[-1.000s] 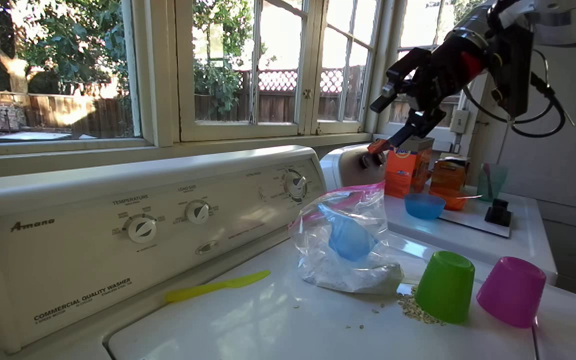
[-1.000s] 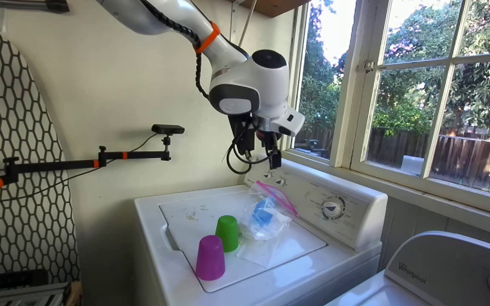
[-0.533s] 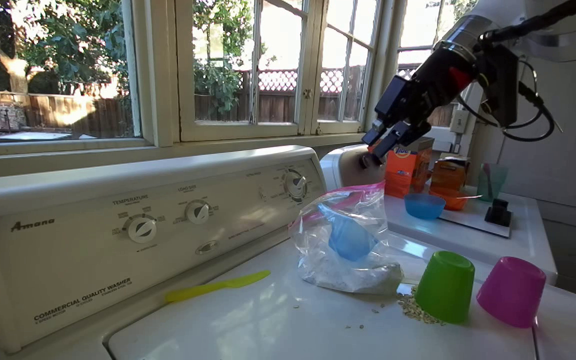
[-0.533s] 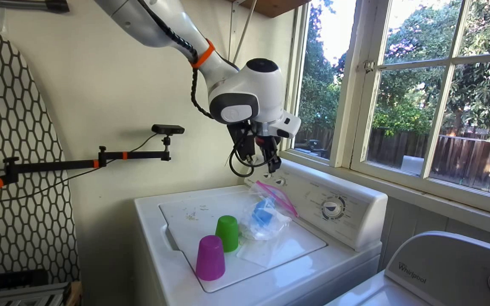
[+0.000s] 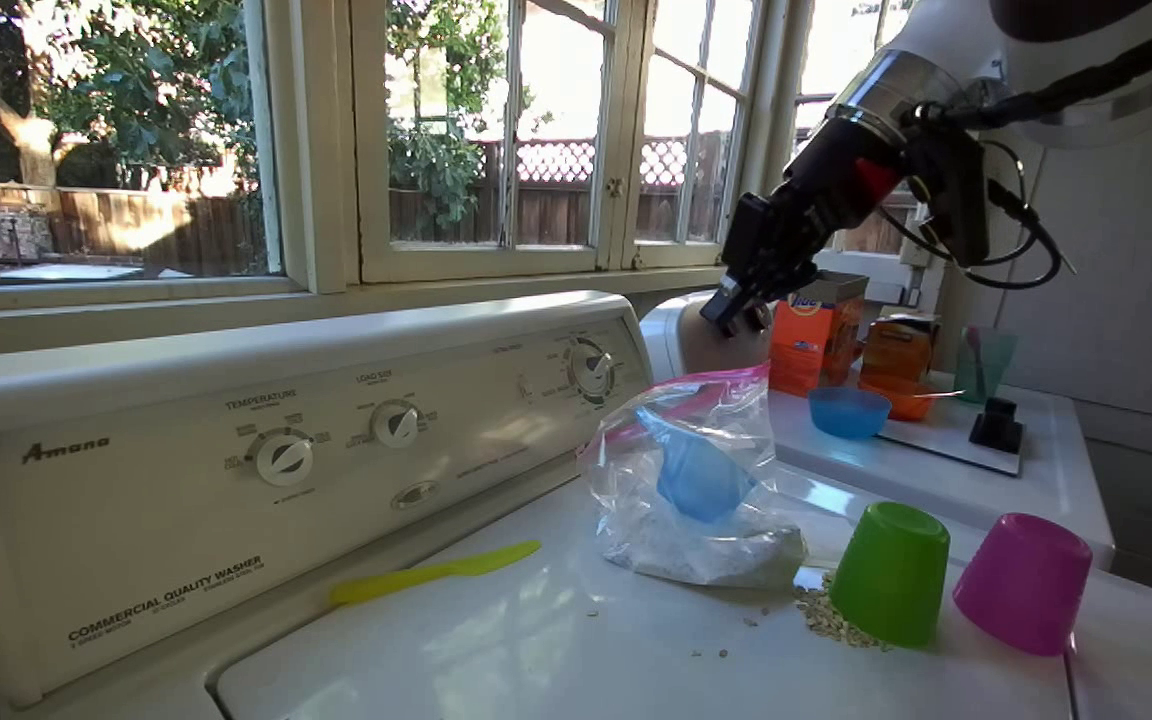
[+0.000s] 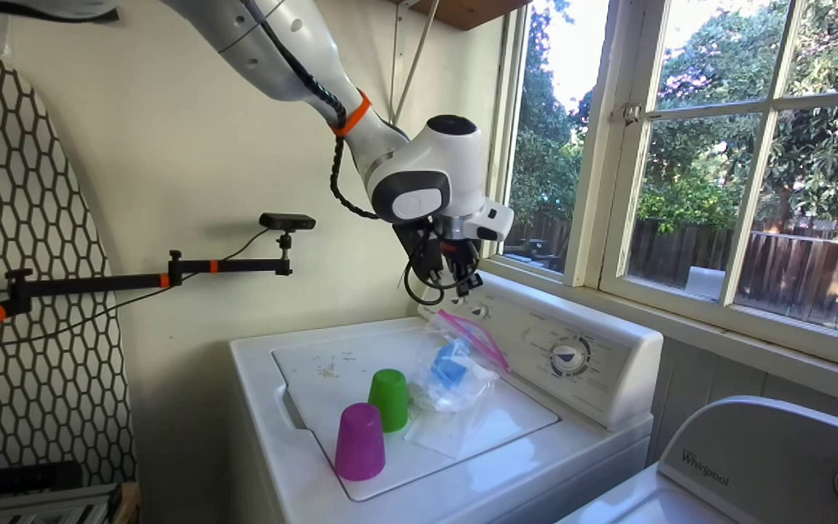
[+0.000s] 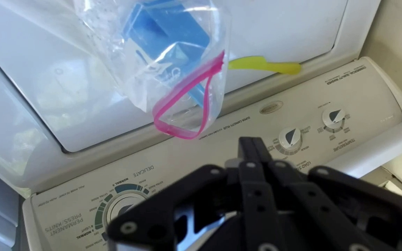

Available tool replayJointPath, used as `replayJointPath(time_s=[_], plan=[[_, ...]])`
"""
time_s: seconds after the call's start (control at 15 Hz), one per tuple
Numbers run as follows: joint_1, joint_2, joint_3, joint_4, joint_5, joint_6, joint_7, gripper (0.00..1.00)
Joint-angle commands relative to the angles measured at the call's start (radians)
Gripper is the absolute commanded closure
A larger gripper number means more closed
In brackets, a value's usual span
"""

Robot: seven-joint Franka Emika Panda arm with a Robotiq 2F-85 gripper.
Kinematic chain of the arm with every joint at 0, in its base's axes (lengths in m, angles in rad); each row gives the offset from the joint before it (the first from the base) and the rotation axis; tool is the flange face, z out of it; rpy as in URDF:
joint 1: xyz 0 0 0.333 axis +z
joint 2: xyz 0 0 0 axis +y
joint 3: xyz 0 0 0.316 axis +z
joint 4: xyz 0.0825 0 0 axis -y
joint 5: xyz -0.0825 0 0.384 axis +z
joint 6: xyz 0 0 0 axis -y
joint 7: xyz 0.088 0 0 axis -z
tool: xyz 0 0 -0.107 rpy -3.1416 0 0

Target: Take the blue measuring cup out of the clear plastic bag.

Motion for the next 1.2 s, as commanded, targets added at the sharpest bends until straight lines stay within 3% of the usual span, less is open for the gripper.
replayJointPath(time_s=[0.0, 0.67, 1.13], plan=[[0.005, 0.054, 0.009, 0.035, -0.067, 0.043, 0.077, 1.0], [0.075, 0.108, -0.082, 0.034, -0.354, 0.11, 0.393, 1.0], [0.095, 0.134, -0.094, 0.049, -0.4, 0.074, 0.466, 1.0]])
